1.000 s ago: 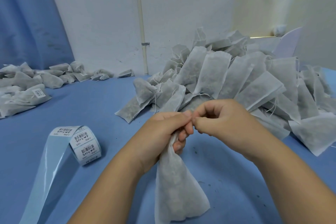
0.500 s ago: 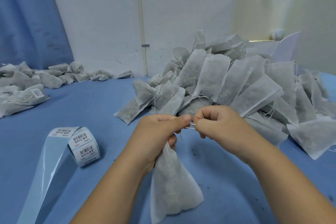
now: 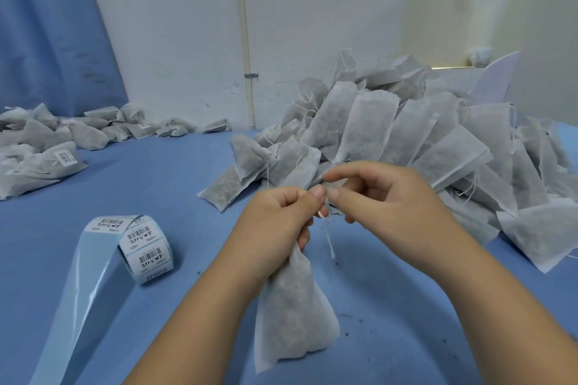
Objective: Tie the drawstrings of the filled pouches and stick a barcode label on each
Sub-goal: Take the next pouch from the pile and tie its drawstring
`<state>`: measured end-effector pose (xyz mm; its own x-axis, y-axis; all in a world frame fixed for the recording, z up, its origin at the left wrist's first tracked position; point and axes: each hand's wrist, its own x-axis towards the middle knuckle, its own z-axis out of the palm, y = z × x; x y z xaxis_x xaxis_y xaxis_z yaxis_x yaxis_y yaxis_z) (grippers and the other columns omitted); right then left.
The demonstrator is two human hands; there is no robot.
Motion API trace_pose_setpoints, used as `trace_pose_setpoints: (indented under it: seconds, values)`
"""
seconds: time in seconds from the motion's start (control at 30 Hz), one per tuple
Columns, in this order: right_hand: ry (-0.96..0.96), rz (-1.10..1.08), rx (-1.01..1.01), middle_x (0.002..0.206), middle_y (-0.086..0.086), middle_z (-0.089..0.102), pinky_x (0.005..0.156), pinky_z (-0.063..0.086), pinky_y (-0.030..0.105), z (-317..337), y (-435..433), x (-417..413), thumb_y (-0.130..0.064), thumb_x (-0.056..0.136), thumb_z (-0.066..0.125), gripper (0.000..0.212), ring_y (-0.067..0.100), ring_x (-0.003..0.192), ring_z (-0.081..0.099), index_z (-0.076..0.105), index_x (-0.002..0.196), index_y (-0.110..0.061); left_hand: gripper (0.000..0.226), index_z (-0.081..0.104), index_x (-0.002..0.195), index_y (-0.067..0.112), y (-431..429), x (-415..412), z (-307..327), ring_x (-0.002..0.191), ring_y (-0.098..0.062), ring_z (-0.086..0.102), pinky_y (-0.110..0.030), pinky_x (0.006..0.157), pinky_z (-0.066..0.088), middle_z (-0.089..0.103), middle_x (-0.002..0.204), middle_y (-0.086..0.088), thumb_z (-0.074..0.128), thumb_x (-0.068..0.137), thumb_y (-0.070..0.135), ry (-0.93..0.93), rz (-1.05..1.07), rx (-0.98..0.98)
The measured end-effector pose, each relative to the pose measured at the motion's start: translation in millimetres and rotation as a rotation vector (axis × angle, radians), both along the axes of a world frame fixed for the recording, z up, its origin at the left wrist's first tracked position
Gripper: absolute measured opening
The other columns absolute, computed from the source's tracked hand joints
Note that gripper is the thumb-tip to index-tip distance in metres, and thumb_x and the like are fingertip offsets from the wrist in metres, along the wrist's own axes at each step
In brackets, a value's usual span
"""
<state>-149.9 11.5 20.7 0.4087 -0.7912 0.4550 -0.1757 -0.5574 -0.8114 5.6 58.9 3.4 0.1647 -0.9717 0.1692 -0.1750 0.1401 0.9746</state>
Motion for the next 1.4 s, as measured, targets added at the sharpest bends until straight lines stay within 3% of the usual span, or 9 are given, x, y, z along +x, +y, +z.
trace_pose_setpoints:
  seconds: [0.13,0.3,0.53,0.73,0.83,0.93,1.07,1.27,1.4]
  values:
    - [0.122,0.012,-0.035,0.073,-0.008,0.070,0.073,0.055,0.034,-2,2,1,-0.028,0.080,0.074,0.017,0.014,0.068,0.065,0.073,0.097,-0.033,0.037,0.065,0.058,0.028,0,-1,0,0.045,-0.009,0.045,-0.025,0.054,0.036,0.050,0.050,0.013,0.061,0.091,0.043,-0.070,0.044,-0.016]
    - [0.153,-0.049,-0.099,0.067,-0.010,0.066,0.055,0.043,0.014,-1,5,1,-0.020,0.079,0.077,0.018,0.006,0.053,0.054,0.074,0.084,-0.037,0.036,0.064,0.060,0.028,-1,0,-2,0.046,-0.011,0.045,-0.027,0.055,0.038,0.050,0.051,0.010,0.060,0.092,0.044,-0.097,0.074,-0.052]
    - [0.076,-0.154,-0.106,0.059,-0.015,0.062,0.051,0.038,0.008,5,8,-2,-0.014,0.082,0.073,0.017,-0.001,0.050,0.051,0.075,0.084,-0.031,0.039,0.065,0.061,0.024,-2,-1,-1,0.043,-0.009,0.042,-0.019,0.051,0.039,0.047,0.051,0.009,0.056,0.095,0.040,-0.027,0.048,-0.063]
    - [0.161,-0.067,-0.136,0.057,-0.001,0.059,0.044,0.034,0.017,3,17,4,-0.017,0.082,0.067,0.015,0.007,0.045,0.041,0.076,0.077,-0.028,0.041,0.061,0.058,0.027,-1,-3,-2,0.043,-0.008,0.043,-0.016,0.047,0.037,0.048,0.049,0.010,0.055,0.096,0.040,-0.060,0.035,-0.076]
    - [0.173,-0.066,-0.134,0.057,0.005,0.058,0.044,0.039,0.025,2,17,5,-0.019,0.080,0.061,0.015,0.025,0.051,0.050,0.075,0.078,-0.023,0.041,0.061,0.058,0.027,-2,-4,-2,0.043,-0.008,0.043,-0.016,0.047,0.037,0.048,0.049,0.010,0.055,0.097,0.039,-0.065,0.036,-0.094]
    - [0.174,-0.050,-0.122,0.060,0.012,0.059,0.055,0.053,0.040,1,16,6,-0.019,0.083,0.060,0.014,0.034,0.063,0.057,0.073,0.079,-0.018,0.040,0.062,0.060,0.026,-1,-5,-1,0.042,-0.008,0.043,-0.017,0.046,0.037,0.048,0.050,0.009,0.054,0.098,0.037,-0.061,0.022,-0.109]
    - [0.129,-0.003,-0.070,0.071,0.018,0.064,0.063,0.054,0.052,0,15,6,-0.019,0.082,0.060,0.014,0.038,0.070,0.060,0.072,0.079,-0.024,0.040,0.062,0.060,0.024,-1,-5,-1,0.043,-0.008,0.042,-0.017,0.046,0.038,0.048,0.052,0.008,0.055,0.098,0.035,-0.012,0.000,-0.100]
    - [0.056,0.043,0.129,0.071,0.002,0.072,0.058,0.055,0.020,4,13,4,-0.007,0.082,0.065,0.021,0.009,0.062,0.066,0.077,0.075,-0.023,0.043,0.060,0.056,0.027,0,-4,0,0.042,-0.008,0.043,-0.017,0.045,0.037,0.048,0.048,0.010,0.056,0.097,0.037,-0.076,0.037,-0.090]
    - [0.049,0.023,0.223,0.069,0.003,0.072,0.057,0.054,0.021,4,13,4,-0.006,0.081,0.067,0.019,0.008,0.059,0.066,0.077,0.073,-0.021,0.040,0.060,0.057,0.029,-1,-4,-1,0.043,-0.010,0.041,-0.020,0.045,0.036,0.048,0.046,0.010,0.057,0.095,0.041,-0.129,0.061,-0.077]
